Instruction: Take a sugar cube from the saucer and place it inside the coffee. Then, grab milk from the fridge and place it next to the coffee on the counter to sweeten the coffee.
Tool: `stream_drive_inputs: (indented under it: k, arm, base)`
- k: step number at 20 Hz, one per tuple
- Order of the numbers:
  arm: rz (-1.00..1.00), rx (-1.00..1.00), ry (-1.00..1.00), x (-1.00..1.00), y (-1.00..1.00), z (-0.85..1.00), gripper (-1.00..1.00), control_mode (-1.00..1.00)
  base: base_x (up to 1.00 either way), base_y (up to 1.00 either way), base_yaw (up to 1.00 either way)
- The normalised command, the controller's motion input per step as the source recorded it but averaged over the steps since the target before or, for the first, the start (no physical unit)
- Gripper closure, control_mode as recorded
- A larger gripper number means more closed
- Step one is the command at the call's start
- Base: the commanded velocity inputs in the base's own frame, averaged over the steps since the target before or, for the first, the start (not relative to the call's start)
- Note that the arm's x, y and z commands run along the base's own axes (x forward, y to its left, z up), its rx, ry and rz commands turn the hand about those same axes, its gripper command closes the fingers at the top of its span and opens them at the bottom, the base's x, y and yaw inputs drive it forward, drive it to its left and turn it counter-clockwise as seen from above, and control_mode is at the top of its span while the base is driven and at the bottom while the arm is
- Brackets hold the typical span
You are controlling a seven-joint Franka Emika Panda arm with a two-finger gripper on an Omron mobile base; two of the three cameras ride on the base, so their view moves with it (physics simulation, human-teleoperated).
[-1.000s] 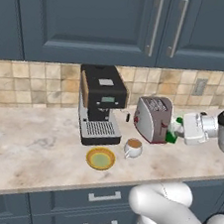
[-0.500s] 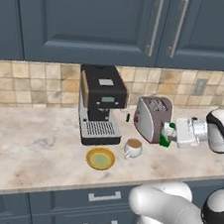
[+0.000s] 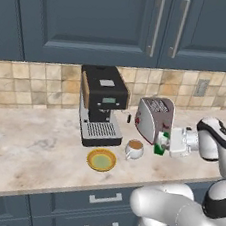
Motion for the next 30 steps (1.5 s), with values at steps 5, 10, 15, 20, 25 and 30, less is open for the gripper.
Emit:
stream_drive_inputs:
  k: [5, 10, 15, 20, 25, 30]
  arm:
    - [-0.03, 0.00, 0.00, 0.33, 0.03, -0.28, 1.00, -1.00]
    - [0.00, 0.00, 0.00, 0.29, -0.03, -0.21, 1.00, -1.00]
    - [0.00, 0.00, 0.00, 0.18, -0.17, -0.21, 1.00, -1.00]
    - [0.00, 0.00, 0.00, 0.07, -0.26, -0.20, 1.00, -1.00]
    - [0.00, 0.00, 0.00, 0.11, -0.05, -0.24, 1.00, -1.00]
    - [0.00, 0.00, 0.00, 0.19, 0.00, -0.25, 1.00, -1.00]
  base:
    - [0.00, 0.00, 0.00]
    - [0.00, 0.00, 0.00]
    - [0.00, 0.00, 0.00]
    - [0.00, 0.00, 0.00]
    - [0.00, 0.00, 0.00]
    - [0.00, 0.00, 0.00]
